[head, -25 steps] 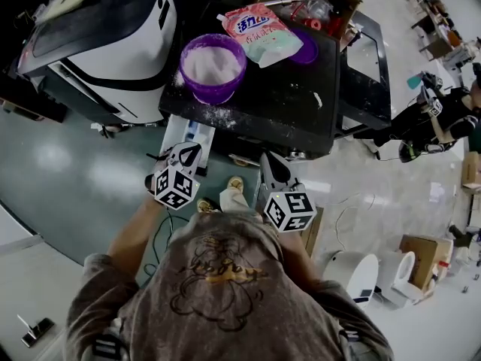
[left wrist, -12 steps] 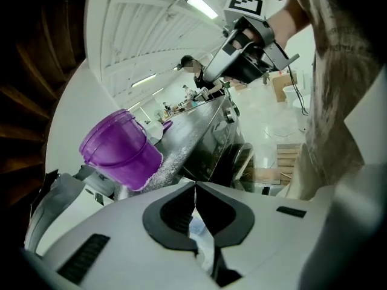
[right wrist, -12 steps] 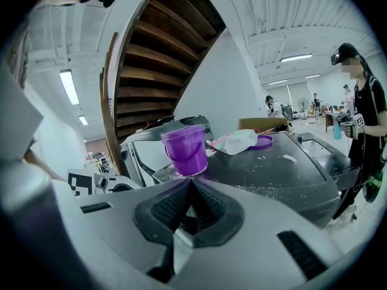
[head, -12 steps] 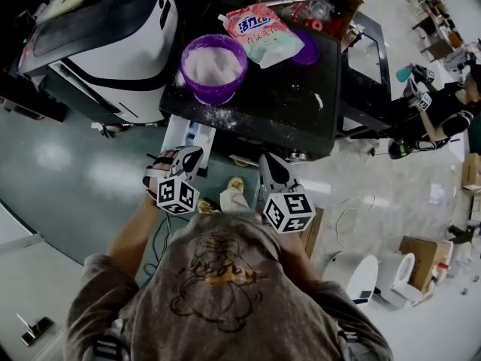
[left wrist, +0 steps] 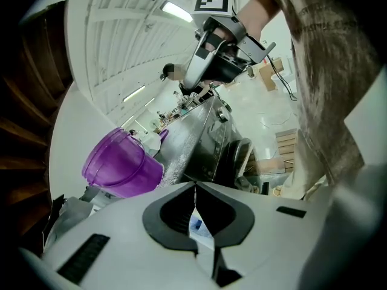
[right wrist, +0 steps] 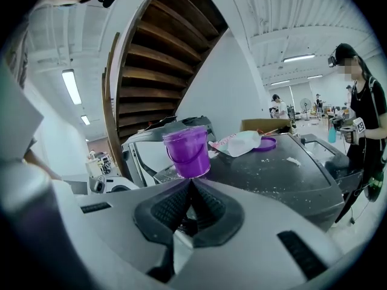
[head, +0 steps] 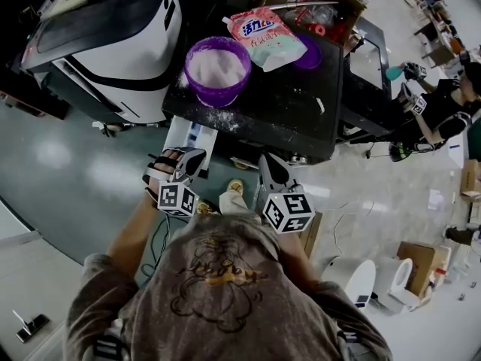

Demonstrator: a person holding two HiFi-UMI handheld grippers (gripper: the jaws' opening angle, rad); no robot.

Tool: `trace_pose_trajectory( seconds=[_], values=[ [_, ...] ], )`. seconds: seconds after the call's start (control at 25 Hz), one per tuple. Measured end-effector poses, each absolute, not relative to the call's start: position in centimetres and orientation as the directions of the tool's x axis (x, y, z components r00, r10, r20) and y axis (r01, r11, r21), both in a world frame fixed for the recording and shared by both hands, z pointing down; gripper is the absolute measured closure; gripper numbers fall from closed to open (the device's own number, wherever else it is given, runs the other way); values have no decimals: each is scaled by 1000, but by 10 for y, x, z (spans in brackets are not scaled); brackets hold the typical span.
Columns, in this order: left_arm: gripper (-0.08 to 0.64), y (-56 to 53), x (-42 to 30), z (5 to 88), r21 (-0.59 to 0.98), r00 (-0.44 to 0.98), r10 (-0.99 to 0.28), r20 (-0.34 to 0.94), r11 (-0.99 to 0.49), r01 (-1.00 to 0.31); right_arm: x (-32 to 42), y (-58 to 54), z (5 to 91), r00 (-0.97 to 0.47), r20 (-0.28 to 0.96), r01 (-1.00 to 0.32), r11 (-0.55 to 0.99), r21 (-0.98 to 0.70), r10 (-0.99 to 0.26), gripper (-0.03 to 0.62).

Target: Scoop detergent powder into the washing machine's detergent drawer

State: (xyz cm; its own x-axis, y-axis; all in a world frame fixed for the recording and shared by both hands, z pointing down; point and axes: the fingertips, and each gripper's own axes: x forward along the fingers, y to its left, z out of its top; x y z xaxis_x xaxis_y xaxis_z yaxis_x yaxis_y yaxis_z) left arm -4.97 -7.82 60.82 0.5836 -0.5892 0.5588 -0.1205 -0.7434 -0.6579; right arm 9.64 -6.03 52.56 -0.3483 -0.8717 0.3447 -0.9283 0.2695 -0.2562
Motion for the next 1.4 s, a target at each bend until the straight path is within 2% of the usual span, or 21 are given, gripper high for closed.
trace_pose_trajectory(
  seconds=[0.24, 0.52, 0.76, 1.0, 1.4],
  values=[
    [537, -80, -53, 598, -623, 602, -587, 542, -761, -182, 92, -64, 521, -360, 335, -925, 286, -252, -871, 592],
    [537, -98, -73, 570, -395, 622, -627, 470, -779, -487, 89, -70, 515, -371, 323, -921, 300, -249, -871, 592],
    [537, -108, -85, 542, -199, 633, -670, 388, -731, -652, 86, -75, 509, -381, 307, -917, 316, -242, -872, 592],
    [537, -113, -96, 507, -27, 627, -718, 303, -664, -747, 85, -79, 499, -386, 285, -916, 327, -233, -877, 592],
    [537, -120, -103, 457, 53, 582, -790, 193, -584, -810, 88, -87, 484, -381, 256, -918, 331, -219, -888, 592]
  ],
)
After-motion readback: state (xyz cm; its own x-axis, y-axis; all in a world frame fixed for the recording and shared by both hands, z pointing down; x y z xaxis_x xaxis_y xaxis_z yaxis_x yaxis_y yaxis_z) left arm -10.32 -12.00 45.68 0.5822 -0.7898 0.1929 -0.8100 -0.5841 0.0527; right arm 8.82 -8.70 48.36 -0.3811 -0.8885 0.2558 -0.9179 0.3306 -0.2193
